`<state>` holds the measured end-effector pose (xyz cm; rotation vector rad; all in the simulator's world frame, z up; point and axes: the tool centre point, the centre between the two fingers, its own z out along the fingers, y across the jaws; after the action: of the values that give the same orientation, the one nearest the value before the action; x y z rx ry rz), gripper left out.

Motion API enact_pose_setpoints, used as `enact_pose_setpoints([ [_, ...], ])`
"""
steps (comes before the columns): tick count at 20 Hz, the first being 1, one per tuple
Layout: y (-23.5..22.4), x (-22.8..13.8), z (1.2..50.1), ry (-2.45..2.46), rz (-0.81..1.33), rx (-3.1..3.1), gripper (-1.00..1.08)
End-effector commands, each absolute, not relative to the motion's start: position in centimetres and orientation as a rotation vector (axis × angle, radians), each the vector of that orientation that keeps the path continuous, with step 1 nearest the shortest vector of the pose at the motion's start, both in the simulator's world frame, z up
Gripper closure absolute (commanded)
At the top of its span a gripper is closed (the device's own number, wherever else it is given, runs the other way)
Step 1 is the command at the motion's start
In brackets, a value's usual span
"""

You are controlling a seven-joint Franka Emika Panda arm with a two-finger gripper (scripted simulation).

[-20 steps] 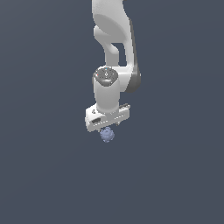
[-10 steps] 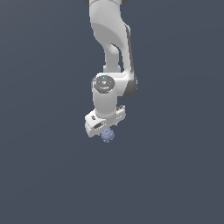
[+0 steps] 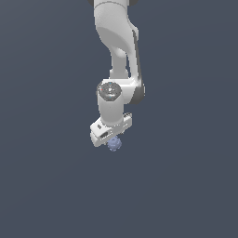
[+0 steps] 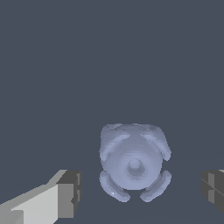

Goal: Pick up the object and move it to a goal position.

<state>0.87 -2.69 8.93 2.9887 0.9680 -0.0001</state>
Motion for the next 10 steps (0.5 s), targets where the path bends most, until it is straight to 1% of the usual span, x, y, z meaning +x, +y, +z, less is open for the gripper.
enact_pose_setpoints([
  [1,-2.7,0.9,8.6,0.968,0.000,2.989,-0.92],
  [10,-2.7,0.7,4.6,0.975,0.000,2.987,-0.92],
])
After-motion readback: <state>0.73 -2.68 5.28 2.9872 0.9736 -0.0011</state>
